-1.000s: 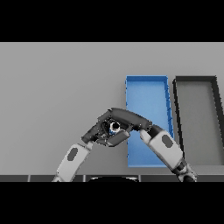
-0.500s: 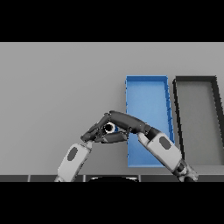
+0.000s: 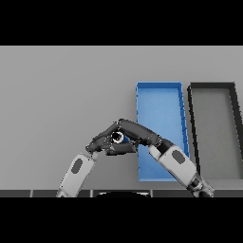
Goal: Pick up the blue pipe and place it into the blue bin.
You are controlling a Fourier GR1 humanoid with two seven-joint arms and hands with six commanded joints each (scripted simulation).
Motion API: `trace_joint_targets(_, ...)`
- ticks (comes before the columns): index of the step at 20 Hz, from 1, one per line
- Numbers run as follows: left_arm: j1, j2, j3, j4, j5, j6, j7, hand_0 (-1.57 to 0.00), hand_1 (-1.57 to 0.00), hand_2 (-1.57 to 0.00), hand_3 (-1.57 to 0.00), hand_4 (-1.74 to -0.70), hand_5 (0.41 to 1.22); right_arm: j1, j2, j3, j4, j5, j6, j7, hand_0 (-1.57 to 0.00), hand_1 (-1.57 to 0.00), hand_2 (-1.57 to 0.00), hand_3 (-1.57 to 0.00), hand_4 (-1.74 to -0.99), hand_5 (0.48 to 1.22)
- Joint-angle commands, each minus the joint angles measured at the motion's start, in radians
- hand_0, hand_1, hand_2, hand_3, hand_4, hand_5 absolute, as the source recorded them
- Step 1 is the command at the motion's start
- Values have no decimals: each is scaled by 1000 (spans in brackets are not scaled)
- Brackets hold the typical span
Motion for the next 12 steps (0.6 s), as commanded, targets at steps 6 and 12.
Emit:
trace_joint_targets(6, 31, -21, 13, -10, 22, 6, 118, -125, -114, -110, -99, -970, 647, 17, 5, 13, -11, 41, 1, -26, -1570, -1570, -1570, -1569, -1740, 1219)
trace_joint_targets(12, 24, -17, 22, 8, 1, 24, 133, -32, -29, -28, -25, -928, 484, 4, 53, -26, -2, -61, -24, -15, -1571, -1571, -1571, -1570, -1741, 1220)
